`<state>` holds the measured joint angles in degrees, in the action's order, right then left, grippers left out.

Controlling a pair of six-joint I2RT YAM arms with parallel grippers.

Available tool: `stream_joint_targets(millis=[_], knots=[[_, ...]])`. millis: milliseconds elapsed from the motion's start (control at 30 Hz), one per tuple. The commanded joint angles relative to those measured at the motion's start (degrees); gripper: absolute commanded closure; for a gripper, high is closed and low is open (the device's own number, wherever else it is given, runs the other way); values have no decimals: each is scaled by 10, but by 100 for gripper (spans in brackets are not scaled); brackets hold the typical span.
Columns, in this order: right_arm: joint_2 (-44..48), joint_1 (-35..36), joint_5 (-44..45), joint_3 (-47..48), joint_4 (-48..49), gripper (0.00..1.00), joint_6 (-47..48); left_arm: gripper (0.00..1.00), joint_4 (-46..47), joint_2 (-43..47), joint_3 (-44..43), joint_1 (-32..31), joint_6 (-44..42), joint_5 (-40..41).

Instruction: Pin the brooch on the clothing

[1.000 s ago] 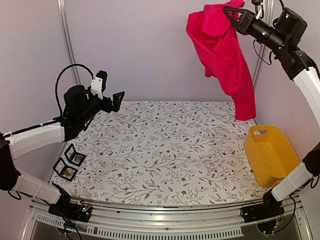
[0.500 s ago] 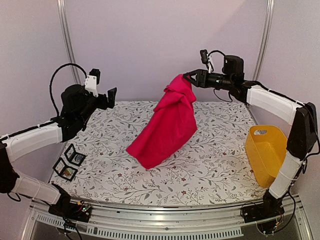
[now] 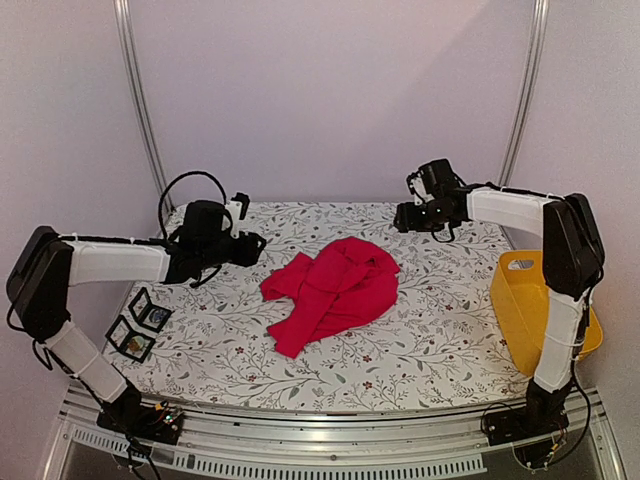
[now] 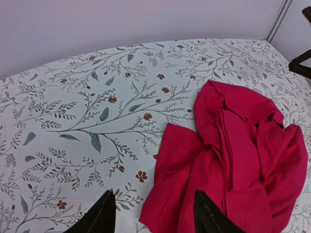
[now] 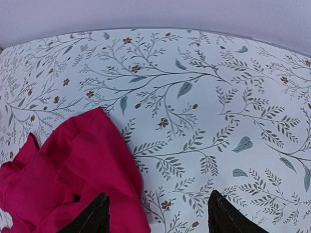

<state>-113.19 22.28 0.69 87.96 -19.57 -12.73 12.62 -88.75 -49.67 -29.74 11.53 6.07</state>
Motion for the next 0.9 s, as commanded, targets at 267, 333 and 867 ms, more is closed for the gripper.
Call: stream_joint_targets(millis=[267, 333, 867], knots=[[-101, 175, -41, 115, 7, 48, 44, 46, -210, -57, -27, -181, 14, -63], [-132, 188, -28, 156, 7, 47, 39, 43, -243, -64, -27, -184, 34, -47], [-302, 190, 4, 309, -65, 71, 5, 68, -293, -123, -20, -225, 52, -40]])
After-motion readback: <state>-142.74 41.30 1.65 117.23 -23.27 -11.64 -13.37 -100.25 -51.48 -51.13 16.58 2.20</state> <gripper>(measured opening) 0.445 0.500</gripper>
